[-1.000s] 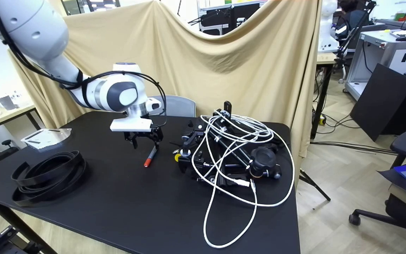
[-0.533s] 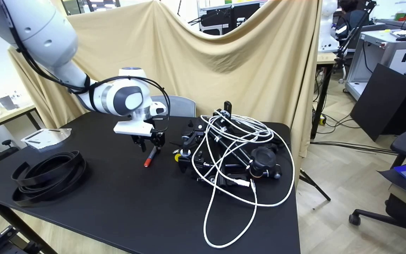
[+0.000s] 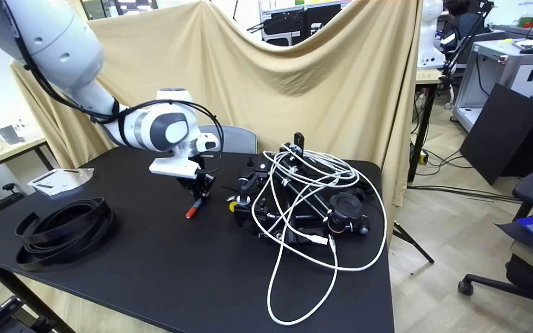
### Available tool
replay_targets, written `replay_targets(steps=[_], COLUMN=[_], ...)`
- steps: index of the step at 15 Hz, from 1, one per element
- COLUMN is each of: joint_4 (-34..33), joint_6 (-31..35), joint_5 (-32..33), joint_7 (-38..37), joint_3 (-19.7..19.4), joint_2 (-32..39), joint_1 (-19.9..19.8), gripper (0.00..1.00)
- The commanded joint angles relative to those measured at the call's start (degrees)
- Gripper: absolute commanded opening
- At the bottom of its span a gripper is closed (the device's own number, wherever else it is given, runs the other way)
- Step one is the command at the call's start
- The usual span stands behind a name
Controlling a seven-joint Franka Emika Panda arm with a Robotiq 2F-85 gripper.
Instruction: Move the object to the left side of the table
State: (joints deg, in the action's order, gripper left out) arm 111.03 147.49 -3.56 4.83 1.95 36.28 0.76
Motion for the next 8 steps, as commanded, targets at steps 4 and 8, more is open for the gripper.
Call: replay_targets(steps=[4, 8], joint_4=[-2.18, -1.26], joint_6=[-1.51, -2.23], joint_5=[0.60, 1.75], joint_7=[-3.47, -4.66], joint_3=[-0.67, -1.29], joint_2=[1.46, -0.67], joint_1=[0.65, 1.93], gripper=[0.05, 0.05])
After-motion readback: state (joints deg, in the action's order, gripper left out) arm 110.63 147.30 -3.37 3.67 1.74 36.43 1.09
